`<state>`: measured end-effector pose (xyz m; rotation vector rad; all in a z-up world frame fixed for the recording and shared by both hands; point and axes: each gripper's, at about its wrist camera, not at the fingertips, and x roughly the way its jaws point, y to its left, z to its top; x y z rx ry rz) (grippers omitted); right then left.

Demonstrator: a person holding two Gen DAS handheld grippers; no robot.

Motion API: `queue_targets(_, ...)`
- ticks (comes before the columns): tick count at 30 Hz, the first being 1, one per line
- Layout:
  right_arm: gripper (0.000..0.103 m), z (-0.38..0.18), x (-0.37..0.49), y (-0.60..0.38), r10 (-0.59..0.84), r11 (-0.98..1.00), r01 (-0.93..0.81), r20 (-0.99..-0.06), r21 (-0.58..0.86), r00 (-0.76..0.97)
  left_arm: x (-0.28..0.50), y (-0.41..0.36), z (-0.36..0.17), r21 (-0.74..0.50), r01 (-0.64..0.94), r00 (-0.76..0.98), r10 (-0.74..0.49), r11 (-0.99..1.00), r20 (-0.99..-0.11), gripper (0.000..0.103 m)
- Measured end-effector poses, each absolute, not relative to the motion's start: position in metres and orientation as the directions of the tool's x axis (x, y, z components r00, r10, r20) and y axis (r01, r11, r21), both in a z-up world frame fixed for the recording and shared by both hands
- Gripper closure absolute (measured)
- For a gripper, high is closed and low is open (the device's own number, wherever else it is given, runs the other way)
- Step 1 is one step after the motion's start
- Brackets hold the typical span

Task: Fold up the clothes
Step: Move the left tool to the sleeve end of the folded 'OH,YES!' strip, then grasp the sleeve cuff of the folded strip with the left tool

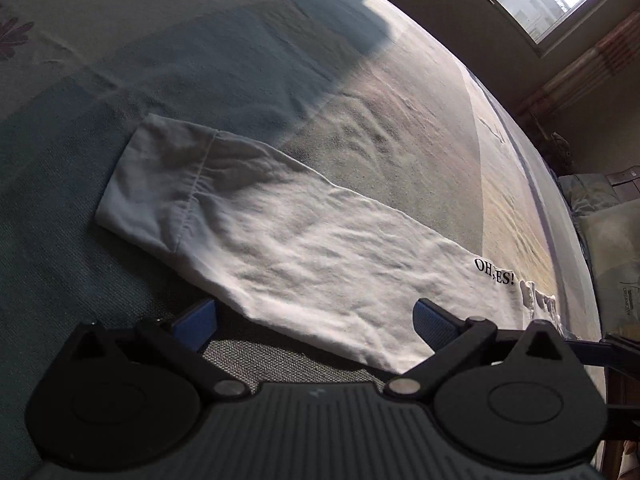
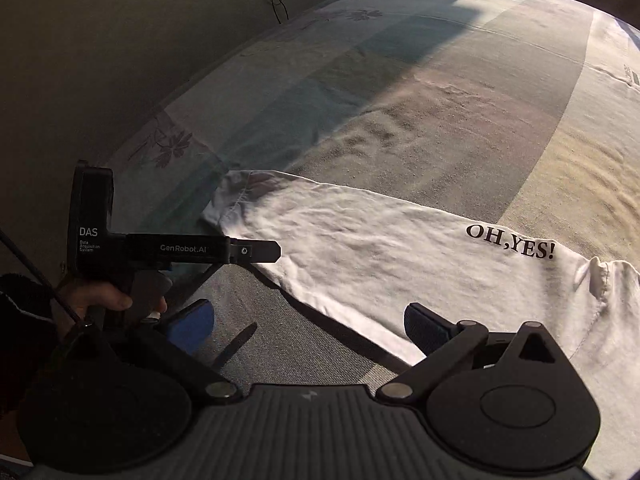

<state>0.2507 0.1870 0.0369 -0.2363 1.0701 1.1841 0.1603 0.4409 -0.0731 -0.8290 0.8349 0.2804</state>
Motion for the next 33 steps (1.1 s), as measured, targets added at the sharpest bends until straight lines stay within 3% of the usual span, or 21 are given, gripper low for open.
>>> queue_targets(4, 0.000, 0.038, 0.255, 0.191, 0.636, 0.432, -0.829, -0.772, 0.356, 0.001, 0.158, 0.453, -0.079, -0.625, -0.564, 0.688, -0.112, 0.540, -0.717, 0.001)
queue_targets(11, 0.000, 0.051, 0.244, 0.201, 0.665, 0.340, -0.898, -0.746, 0.280, 0.020, 0.166, 0.461, -0.084, -0.655, -0.566, 0.716, -0.095, 0.500, -0.691, 0.001)
queue_targets(18, 0.000, 0.066, 0.230, 0.205, 0.696, 0.285, -0.940, -0.715, 0.187, 0.069, 0.127, 0.464, -0.113, -0.841, -0.528, 0.849, 0.058, 0.115, -0.525, 0.001)
queue_targets(26, 0.000, 0.072, 0.225, 0.205, 0.707, 0.253, -0.955, -0.704, 0.154, 0.074, 0.138, 0.493, -0.117, -0.862, -0.506, 0.850, 0.179, 0.020, -0.495, 0.001)
queue_targets(29, 0.000, 0.069, 0.226, 0.203, 0.706, 0.267, -0.948, -0.705, 0.175, 0.069, 0.150, 0.491, -0.126, -0.887, -0.463, 0.880, 0.121, -0.008, -0.460, 0.001)
queue_targets(33, 0.000, 0.069, 0.225, 0.201, 0.706, 0.276, -0.944, -0.704, 0.183, 0.070, 0.166, 0.469, -0.128, -0.877, -0.471, 0.882, 0.027, 0.099, -0.471, 0.001)
